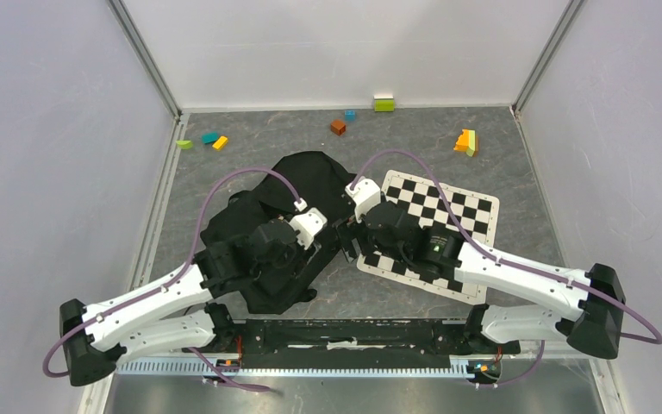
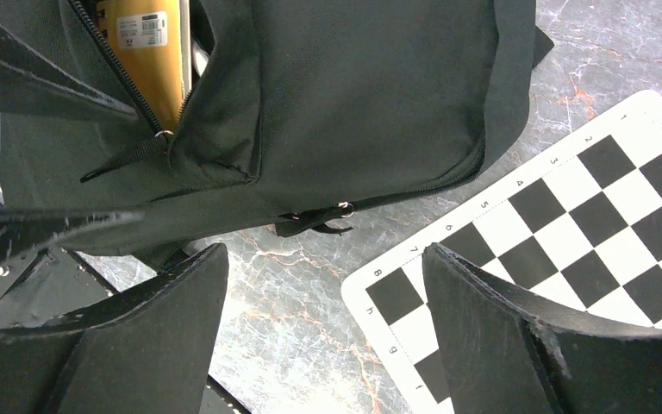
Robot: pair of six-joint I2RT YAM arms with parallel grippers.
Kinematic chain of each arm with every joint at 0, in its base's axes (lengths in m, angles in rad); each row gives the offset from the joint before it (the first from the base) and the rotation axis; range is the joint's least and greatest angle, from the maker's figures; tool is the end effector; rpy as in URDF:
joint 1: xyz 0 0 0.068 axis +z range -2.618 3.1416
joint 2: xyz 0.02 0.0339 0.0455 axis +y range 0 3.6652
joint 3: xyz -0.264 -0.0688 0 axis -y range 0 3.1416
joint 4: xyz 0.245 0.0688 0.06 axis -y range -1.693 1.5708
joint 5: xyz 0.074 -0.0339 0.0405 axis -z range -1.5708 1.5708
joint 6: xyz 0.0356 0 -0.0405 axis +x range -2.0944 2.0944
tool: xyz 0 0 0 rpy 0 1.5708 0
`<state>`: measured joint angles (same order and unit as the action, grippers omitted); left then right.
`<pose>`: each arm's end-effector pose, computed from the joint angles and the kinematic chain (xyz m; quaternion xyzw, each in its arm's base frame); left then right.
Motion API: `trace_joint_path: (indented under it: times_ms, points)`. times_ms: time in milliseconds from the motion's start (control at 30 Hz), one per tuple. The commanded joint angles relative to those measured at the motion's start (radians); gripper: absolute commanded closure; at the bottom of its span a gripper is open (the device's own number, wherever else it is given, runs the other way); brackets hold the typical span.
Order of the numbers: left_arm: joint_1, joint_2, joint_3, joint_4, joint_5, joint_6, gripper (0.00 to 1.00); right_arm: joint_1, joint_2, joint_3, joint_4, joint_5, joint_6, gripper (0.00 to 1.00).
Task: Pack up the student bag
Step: Place the stationery in the student bag, then zip the student bag at the center of the board.
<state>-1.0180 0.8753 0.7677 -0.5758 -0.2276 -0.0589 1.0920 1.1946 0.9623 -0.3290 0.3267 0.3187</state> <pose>0.1040 -0.1533 0.2809 0.3708 0.8186 -0.1307 0.4187 0.1329 0.2312 0.3037 -0.2528 0.8295 0.2010 0.4556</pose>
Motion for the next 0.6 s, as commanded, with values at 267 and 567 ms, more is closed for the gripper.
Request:
trace_joint_path:
  times_ms: [267, 567]
  points:
    - [-0.048, -0.022, 0.060, -0.061, -0.158, -0.009, 0.44, 0.002, -0.048, -0.037, 0.038, 0.032, 0.026, 0.12]
    - [-0.057, 0.072, 0.089, -0.093, -0.171, -0.010, 0.47, 0.002, -0.021, -0.025, 0.049, 0.018, 0.030, 0.12]
